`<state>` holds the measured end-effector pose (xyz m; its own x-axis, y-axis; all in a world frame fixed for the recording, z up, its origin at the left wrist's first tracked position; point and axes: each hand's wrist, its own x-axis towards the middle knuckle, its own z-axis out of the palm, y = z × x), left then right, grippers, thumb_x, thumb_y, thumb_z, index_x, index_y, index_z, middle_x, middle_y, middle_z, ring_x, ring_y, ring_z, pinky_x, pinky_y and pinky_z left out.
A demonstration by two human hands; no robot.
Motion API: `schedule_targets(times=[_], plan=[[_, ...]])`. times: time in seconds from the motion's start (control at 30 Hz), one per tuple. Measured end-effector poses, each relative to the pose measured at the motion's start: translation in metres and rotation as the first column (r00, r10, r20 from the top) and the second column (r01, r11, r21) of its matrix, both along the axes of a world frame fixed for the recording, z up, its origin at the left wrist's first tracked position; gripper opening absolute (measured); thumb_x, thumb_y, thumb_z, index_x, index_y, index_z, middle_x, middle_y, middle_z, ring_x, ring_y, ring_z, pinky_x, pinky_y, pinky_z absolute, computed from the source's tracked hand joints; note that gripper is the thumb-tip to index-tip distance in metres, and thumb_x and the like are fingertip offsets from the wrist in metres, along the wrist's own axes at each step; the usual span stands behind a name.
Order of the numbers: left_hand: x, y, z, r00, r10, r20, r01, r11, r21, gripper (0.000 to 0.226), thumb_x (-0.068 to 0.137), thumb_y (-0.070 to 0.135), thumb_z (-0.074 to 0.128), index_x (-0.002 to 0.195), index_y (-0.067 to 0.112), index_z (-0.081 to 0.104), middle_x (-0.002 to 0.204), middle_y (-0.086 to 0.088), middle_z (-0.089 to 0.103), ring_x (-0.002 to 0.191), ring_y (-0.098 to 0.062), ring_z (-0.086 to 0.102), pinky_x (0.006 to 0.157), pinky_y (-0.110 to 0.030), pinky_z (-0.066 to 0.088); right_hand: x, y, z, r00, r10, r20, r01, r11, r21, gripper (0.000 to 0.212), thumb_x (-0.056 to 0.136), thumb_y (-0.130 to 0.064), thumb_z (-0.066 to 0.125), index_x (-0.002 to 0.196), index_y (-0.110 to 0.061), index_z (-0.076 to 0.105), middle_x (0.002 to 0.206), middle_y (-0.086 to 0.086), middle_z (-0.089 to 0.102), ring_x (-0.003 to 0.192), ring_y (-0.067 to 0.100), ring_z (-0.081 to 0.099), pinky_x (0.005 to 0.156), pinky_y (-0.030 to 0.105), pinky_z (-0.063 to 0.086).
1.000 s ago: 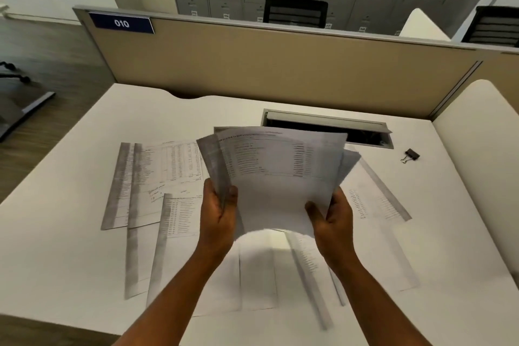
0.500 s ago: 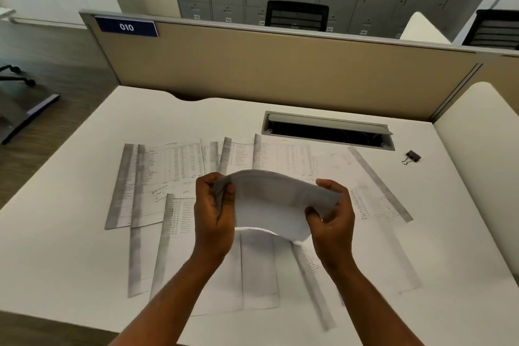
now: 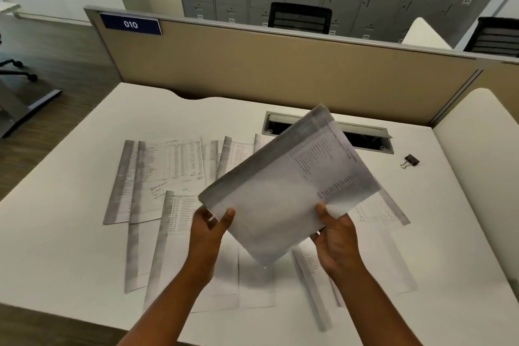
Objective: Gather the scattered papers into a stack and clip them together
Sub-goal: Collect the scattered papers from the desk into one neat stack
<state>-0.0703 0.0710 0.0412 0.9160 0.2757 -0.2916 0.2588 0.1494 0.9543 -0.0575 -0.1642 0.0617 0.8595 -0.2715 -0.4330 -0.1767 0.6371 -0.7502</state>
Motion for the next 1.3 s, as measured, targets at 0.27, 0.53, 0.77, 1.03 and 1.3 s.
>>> schedule_targets(times=[0.27,0.53,0.77,1.03,1.3], plan=[[0.007,0.001,0.013,0.996,0.07,0.051,-0.072,0.997,0.034,0.035,0.088,0.026,0.066,0.121,0.025,0.056,0.111,0.001,0.068,0.101,-0.021,0.065,0.092,-0.046,0.054,0.003,-0.035,-0.008,0.996,0.08,0.043,-0.084,0.993,0.083,0.052,0.081,-0.005,0.066,0.131,-0.019,0.062,0.127,0.012,0.07,0.114,0.029,0.068,0.08,0.039,0.063],[0.012,0.016,0.03,0.977,-0.053,0.205,-0.04,0.904,0.425,0.032,0.089,0.036,0.06,0.118,0.023,0.058,0.101,0.005,0.066,0.094,-0.011,0.063,0.081,-0.032,0.055,0.017,-0.069,0.025,0.89,0.449,0.082,-0.322,0.744,-0.585,0.04,0.073,-0.006,0.08,0.112,-0.005,0.071,0.105,0.013,0.078,0.102,0.032,0.072,0.08,0.034,0.06],[-0.01,0.004,0.03,0.943,-0.046,0.329,-0.118,0.88,0.461,0.035,0.09,0.03,0.059,0.118,0.045,0.045,0.109,0.031,0.055,0.104,0.013,0.055,0.081,-0.006,0.049,-0.002,-0.023,-0.003,0.947,0.267,0.179,-0.06,0.694,-0.718,0.029,0.08,-0.003,0.084,0.099,-0.021,0.072,0.095,-0.007,0.076,0.092,0.011,0.071,0.077,0.022,0.057],[-0.017,0.027,0.007,0.964,-0.066,0.257,-0.06,0.888,0.456,0.048,0.09,0.025,0.065,0.129,0.041,0.041,0.126,0.008,0.055,0.122,-0.019,0.053,0.102,-0.043,0.048,-0.005,-0.01,-0.038,0.969,0.248,-0.023,-0.165,0.571,-0.804,0.025,0.09,-0.012,0.075,0.1,-0.035,0.071,0.094,-0.012,0.075,0.091,0.009,0.072,0.078,0.026,0.059],[0.012,0.031,0.064,0.835,-0.549,0.016,0.134,0.232,0.964,0.056,0.085,0.032,0.072,0.136,0.031,0.05,0.134,0.004,0.061,0.13,-0.018,0.051,0.111,-0.04,0.037,0.01,0.002,-0.002,0.822,0.568,0.037,-0.194,0.34,-0.92,0.017,0.093,-0.002,0.067,0.093,-0.018,0.075,0.084,-0.019,0.07,0.081,-0.003,0.065,0.07,0.009,0.045]])
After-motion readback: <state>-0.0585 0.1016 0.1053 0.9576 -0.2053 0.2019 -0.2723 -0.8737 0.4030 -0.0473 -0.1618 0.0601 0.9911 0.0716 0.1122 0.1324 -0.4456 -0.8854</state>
